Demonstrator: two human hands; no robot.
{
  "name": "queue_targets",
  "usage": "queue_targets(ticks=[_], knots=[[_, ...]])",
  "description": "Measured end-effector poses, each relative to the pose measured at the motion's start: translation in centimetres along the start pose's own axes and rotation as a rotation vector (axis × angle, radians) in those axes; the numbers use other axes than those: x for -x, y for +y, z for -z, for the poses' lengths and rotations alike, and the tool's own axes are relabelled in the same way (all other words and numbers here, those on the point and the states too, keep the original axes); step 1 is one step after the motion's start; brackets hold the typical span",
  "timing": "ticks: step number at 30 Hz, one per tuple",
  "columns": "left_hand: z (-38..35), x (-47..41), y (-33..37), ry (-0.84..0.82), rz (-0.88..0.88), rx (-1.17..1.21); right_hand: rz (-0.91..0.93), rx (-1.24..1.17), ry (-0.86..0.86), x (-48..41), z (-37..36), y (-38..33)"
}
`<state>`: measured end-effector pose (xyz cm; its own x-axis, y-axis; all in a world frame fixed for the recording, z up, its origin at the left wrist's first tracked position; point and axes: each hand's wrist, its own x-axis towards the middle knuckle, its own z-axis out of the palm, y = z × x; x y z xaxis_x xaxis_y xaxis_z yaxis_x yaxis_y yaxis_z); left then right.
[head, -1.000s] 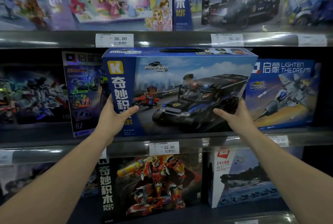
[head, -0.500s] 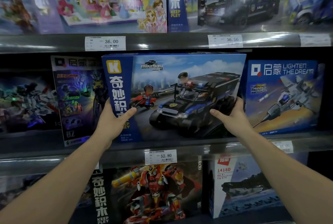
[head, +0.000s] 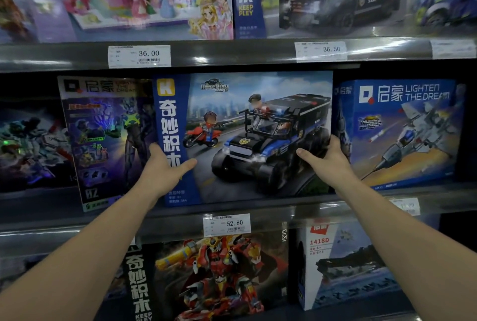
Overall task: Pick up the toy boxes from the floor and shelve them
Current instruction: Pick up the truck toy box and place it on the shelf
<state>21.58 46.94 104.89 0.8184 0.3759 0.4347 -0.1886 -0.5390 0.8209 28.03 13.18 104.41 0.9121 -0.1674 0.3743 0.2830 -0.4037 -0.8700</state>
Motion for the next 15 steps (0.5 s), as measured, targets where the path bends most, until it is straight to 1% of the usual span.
queue_targets(ticks=[9,12,15], knots=[[0.1,0.3,-0.8,-0.026,0.026,0.085,-0.049,0.082,0.107,1.5,-0.6,-0.4],[0.0,1.2,-0.9,-0.04,0.026,0.123,-0.036,0.153,0.133,2.3,-0.6,-0.3],[0.1,2.3,-0.9,0.003,-0.001,0.098,0.003,0.185,0.187,3.3,-0.2,0.1]])
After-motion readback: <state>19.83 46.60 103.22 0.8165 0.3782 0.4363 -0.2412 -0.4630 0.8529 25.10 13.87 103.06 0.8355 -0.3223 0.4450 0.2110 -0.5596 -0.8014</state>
